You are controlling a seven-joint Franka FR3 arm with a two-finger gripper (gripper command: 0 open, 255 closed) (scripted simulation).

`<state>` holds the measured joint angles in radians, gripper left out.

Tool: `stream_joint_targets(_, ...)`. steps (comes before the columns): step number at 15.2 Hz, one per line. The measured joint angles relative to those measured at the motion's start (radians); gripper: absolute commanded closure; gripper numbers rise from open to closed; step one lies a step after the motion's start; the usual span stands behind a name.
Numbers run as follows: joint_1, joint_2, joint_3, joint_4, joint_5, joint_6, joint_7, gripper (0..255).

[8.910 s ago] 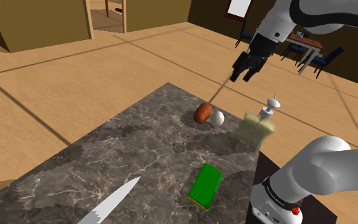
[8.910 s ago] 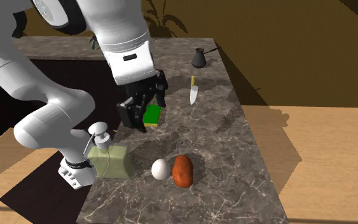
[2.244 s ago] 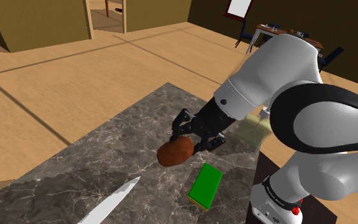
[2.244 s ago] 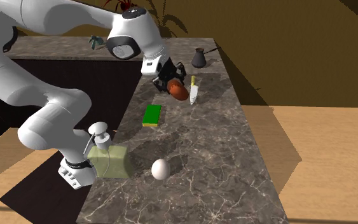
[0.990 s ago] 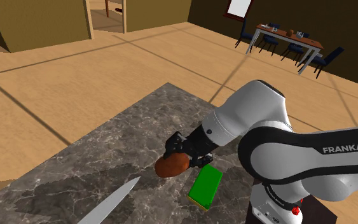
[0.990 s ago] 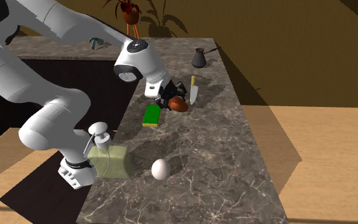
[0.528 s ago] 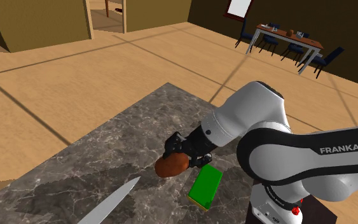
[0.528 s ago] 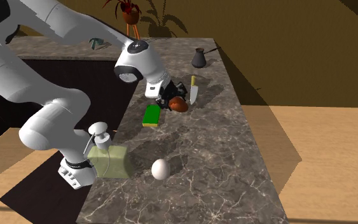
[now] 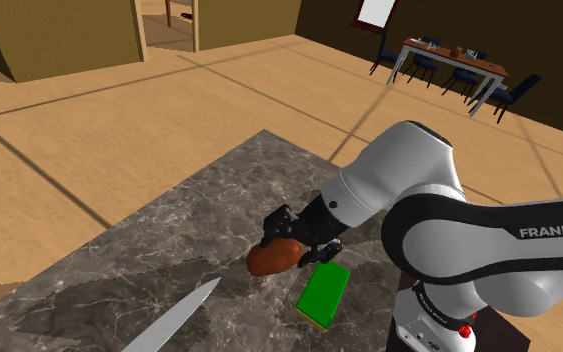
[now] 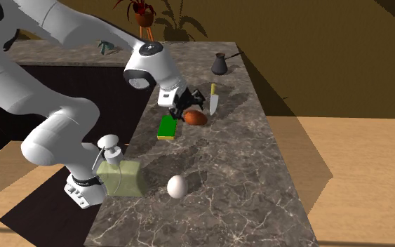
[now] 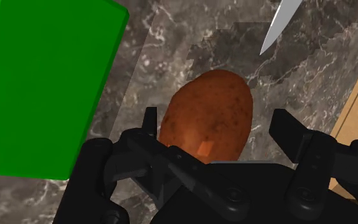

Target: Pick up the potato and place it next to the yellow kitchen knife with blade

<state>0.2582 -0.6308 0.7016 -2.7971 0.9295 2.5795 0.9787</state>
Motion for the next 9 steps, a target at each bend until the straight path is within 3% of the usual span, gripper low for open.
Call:
stream_joint_targets(3, 0.008, -0.112, -0.049, -0.003, -0.048, -0.115, 0.036, 0)
stream_joint_targets(9, 0.011, -0.132, -0.06, -0.008, -0.054, -0.134, 0.038, 0)
